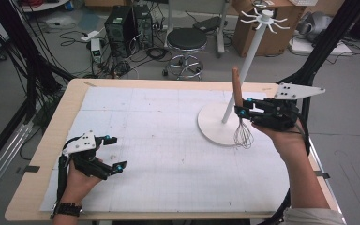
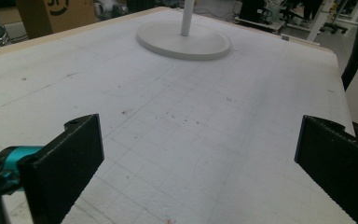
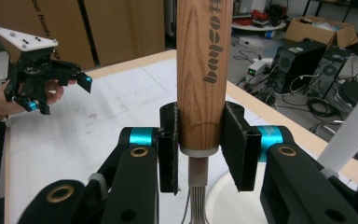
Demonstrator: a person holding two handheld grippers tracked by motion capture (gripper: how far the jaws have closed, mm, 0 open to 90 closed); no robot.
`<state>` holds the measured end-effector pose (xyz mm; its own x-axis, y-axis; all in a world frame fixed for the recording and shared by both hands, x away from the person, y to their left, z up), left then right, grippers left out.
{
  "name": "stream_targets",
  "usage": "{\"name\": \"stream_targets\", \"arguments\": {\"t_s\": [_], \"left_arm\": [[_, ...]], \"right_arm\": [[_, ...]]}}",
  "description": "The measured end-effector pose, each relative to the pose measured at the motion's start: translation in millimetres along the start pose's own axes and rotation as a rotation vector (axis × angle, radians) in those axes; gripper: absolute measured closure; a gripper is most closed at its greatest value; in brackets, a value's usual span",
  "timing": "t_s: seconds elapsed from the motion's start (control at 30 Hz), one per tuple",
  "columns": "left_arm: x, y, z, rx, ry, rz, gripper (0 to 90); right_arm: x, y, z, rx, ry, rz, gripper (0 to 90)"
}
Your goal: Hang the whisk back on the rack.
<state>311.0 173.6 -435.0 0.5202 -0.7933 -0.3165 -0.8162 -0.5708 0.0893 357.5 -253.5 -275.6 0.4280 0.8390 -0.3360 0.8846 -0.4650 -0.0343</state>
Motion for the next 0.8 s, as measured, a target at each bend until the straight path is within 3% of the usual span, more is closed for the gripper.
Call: {"name": "stream_targets", "arguments": {"t_s": [0.17,0.43,0.8], "left_arm": [[-0.3,-0.2,0.3,-0.001,-0.002,0.0,1.7],[0.6,0.3,0.4,0.002,-0.001,0.004,1.8],[0.9,0.7,1.1,0.0,-0.004,0.007,1.8]], "right_arm": [[-6.9,4.6,-2.6,0.011,0.017,0.016,68.8],[-21.6,17.0,-9.8,0.04,0.054,0.079,68.7],[-40.9,32.6,-20.3,0.059,0.086,0.113,68.7]]}}
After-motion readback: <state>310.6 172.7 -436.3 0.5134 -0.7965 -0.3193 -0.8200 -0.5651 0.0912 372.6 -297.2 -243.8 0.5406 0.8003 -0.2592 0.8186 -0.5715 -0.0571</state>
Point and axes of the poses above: each handheld gripper's, and its own axes: x roughly forward along the jaws, z roughly out of its underside, y roughly to its right, the point moved 6 cm from there along x, roughly forward along the jaws, and after that the axes turned 6 degrees about -z, right-handed, at the moved point
